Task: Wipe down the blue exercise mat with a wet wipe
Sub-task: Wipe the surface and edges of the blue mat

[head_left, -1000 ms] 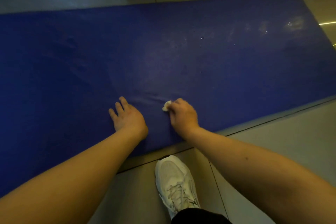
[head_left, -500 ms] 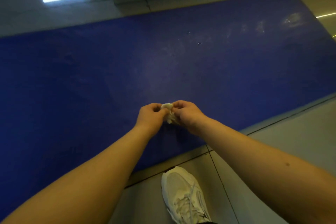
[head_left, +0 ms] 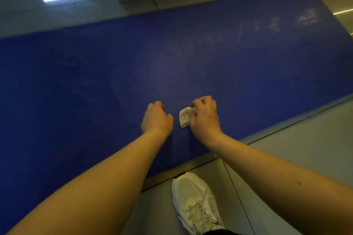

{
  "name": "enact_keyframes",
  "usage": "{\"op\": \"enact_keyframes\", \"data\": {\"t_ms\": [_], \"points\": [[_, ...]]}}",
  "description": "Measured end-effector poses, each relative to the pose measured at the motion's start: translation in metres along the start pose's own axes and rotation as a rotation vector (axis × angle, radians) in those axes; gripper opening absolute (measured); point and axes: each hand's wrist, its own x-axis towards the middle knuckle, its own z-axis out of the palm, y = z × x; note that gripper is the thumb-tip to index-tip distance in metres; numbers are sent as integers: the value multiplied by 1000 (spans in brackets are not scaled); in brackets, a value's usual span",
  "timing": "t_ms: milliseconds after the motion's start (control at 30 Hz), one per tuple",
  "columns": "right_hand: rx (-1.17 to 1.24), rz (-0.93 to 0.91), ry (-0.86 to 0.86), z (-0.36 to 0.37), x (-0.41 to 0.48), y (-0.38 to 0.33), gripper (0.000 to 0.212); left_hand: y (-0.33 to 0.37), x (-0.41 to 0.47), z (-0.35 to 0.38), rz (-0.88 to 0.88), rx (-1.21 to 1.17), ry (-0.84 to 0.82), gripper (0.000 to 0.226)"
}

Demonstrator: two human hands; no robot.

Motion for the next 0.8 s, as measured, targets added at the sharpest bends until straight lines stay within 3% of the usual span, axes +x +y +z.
{"op": "enact_keyframes", "data": {"t_ms": [100,167,367,433,533,600,667,800], "points": [[-62,-89,-87,20,-9,9,10,-11,6,-10,5,104,63,35],[-60,-109,-53,27,0,21,6,-19,11,-16,3,176,109,38],[-19,-262,-111,18,27,42,26,-38,23,-31,23,417,143,60],[10,-152,-35,8,51,53,22,-42,28,-35,29,469,124,67],[44,212,122,-1,81,60,18,-46,33,-40,7,467,42,78],[69,296,132,8,85,46,21,-47,34,-41,-17,449,-38,84],[116,237,79,23,75,13,20,-47,34,-40,-20,493,-85,91],[190,-118,-138,66,35,-54,20,-47,36,-38,-17,564,-76,100]]}}
